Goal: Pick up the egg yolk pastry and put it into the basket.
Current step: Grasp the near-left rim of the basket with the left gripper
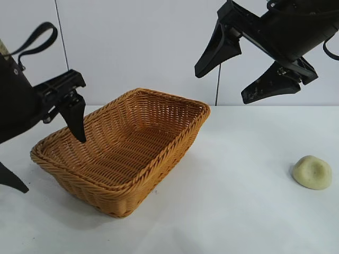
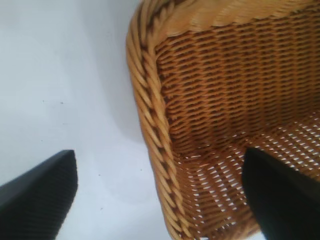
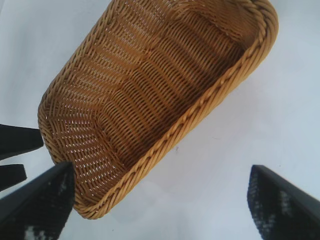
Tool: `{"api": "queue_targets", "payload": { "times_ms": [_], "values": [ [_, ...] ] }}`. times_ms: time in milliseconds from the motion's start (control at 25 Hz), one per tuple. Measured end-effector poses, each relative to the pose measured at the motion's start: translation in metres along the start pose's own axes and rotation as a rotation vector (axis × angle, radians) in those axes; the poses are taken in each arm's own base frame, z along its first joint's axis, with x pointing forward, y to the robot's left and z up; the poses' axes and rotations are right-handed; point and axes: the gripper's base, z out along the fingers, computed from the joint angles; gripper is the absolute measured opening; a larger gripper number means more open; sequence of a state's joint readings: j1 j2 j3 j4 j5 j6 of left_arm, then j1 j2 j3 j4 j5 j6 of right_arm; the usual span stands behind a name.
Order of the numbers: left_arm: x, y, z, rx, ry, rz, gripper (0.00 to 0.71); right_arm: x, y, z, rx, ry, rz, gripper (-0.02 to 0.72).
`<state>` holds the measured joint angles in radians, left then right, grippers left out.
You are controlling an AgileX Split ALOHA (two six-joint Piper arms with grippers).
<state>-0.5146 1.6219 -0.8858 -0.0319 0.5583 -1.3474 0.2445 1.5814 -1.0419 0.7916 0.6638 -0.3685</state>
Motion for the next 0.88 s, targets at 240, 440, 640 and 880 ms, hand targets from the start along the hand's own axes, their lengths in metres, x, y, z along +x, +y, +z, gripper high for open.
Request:
{"api": "queue_targets", "payload": {
  "times_ms": [240,440,640,880],
  "values": [
    [-0.001,-0.001,0.038,-0.014,0.0,-0.015,0.643,0.0,0.0,0.0,0.0,-0.001,0.001,0.669],
    [-0.001,-0.001,0.053,-0.011,-0.001,-0.019,0.643,0.0,0.0,0.0,0.0,-0.001,0.001,0.669],
    [-0.001,-0.001,0.057,-0.013,-0.001,-0.019,0.575,0.0,0.0,0.0,0.0,-0.001,0.001,0.669],
    [-0.001,0.0,0.061,-0.02,0.0,-0.02,0.215,0.0,0.0,0.0,0.0,-0.001,0.001,0.669]
  ]
}}
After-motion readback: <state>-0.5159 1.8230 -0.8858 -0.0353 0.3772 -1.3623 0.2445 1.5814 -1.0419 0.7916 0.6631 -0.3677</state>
